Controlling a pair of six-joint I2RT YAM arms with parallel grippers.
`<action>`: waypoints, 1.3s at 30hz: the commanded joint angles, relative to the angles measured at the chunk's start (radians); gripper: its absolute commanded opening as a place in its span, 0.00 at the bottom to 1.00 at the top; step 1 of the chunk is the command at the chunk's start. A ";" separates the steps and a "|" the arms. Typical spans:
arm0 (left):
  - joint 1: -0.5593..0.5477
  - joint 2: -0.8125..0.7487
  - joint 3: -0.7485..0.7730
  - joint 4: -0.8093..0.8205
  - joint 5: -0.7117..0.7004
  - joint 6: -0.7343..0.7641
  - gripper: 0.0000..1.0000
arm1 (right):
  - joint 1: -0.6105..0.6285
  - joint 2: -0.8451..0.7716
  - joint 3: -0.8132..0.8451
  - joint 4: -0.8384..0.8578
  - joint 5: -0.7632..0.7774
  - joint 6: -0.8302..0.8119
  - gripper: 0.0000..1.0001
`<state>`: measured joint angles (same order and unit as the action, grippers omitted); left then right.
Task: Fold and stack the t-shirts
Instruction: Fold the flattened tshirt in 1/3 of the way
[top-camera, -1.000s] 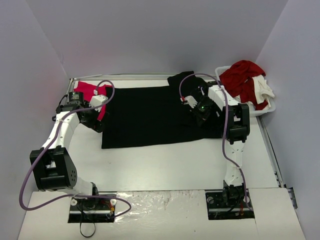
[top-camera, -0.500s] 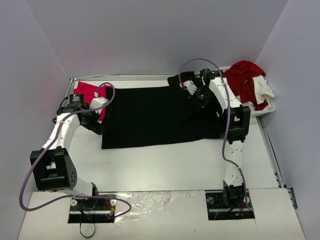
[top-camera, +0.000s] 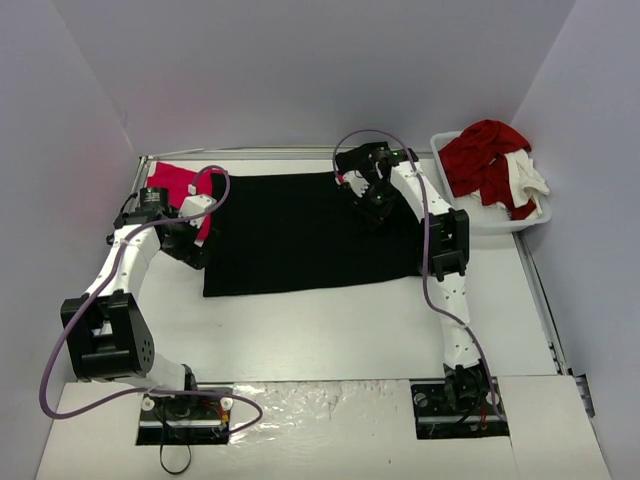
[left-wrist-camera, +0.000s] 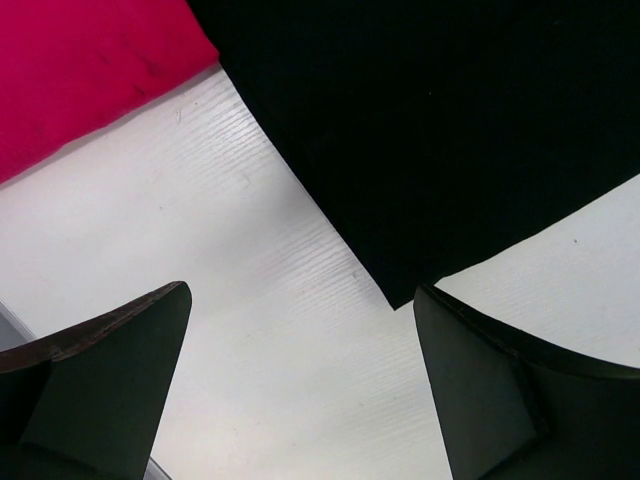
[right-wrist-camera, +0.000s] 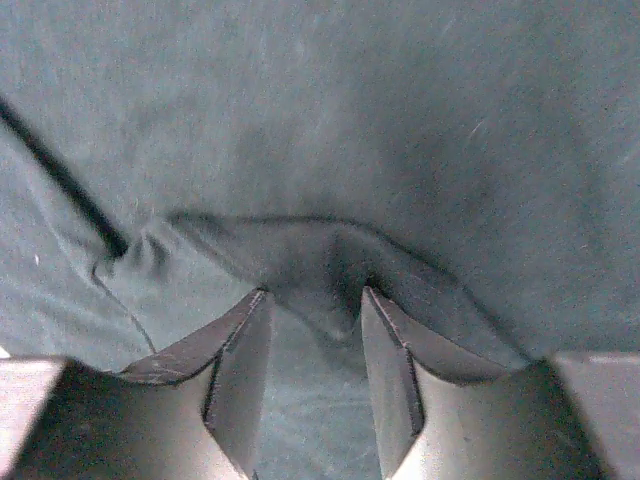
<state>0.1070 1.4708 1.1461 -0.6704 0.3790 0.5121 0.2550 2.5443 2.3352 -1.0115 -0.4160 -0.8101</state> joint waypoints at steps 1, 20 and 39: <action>0.005 -0.007 0.004 -0.001 -0.017 -0.011 0.94 | -0.002 -0.041 0.023 0.022 0.002 0.015 0.39; 0.002 -0.361 -0.068 0.002 -0.031 0.058 0.94 | -0.037 -0.904 -0.609 0.600 0.214 0.337 1.00; -0.067 -0.428 -0.348 0.049 0.061 0.347 0.88 | -0.077 -1.303 -1.310 0.556 0.398 0.321 0.96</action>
<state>0.0463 1.0595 0.8070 -0.6830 0.4709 0.7582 0.1936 1.2701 1.0473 -0.4950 -0.0738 -0.5171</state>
